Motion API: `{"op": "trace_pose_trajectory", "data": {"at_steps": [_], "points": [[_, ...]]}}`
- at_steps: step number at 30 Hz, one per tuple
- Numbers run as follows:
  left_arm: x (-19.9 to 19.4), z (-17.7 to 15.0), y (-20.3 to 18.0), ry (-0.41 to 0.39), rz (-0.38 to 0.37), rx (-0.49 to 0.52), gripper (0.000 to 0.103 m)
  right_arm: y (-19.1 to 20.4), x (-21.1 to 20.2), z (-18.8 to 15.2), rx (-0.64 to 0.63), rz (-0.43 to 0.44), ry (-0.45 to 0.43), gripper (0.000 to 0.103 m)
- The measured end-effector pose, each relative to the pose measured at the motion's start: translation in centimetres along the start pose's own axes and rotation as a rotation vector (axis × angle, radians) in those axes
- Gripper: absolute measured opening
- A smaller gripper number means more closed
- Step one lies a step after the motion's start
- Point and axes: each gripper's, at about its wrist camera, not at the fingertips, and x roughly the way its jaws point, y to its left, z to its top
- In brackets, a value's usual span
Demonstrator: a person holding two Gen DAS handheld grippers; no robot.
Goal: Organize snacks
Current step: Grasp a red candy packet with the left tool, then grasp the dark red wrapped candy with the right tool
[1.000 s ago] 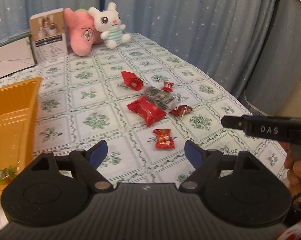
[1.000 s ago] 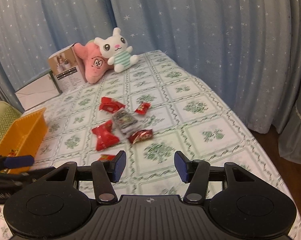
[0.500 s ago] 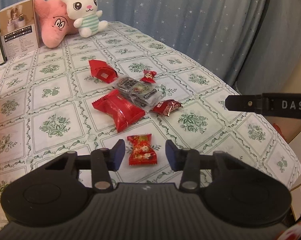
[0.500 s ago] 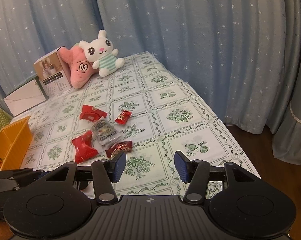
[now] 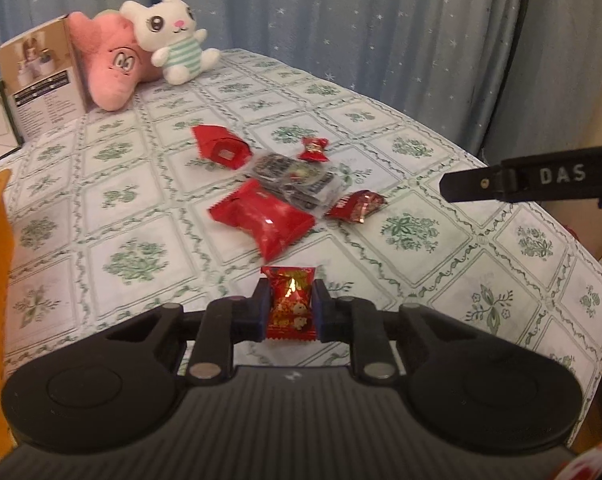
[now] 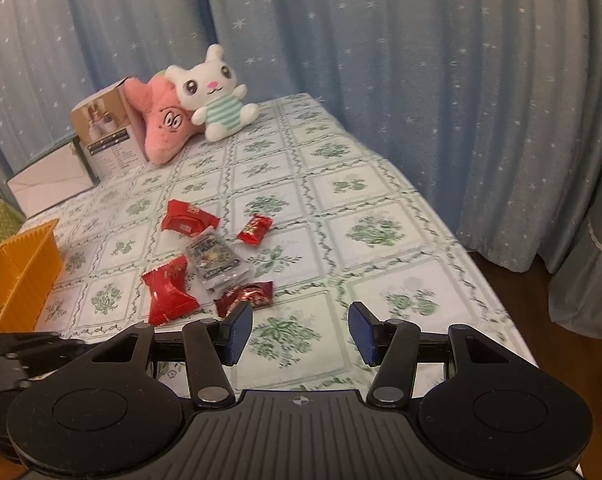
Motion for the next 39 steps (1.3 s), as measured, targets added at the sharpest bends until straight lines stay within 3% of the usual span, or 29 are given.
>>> {"op": "trace_pose_trajectory", "data": {"at_steps": [9,17,25,30,35,39], "points": [[-1.8,-0.9,2.5,-0.007,0.015,-0.063,0.019,2.4,4.6,0.7,-0.092,0.067,0.067,0.054],[-2.2,-1.3,3.3,-0.020,0.011,-0.092,0.019,1.6,7.7,1.6,0.046,0.113,0.132,0.053],[-1.6,-2.1,3.9,-0.008,0.009,-0.116,0.019,3.9,9.2,1.8,-0.067,0.056,0.097,0.053],[-1.7,-2.2,4.0,-0.006,0.010,-0.121,0.019,5.8,9.0,0.3,-0.233,0.003,0.087,0.035],[-2.3,-2.6,3.8,-0.004,0.006,-0.120,0.019,5.9,7.6,-1.0,-0.287,0.033,0.113,0.026],[-2.7,-3.0,3.5,0.000,0.003,-0.117,0.019,5.9,6.3,-2.3,-0.326,0.038,0.120,0.027]]}}
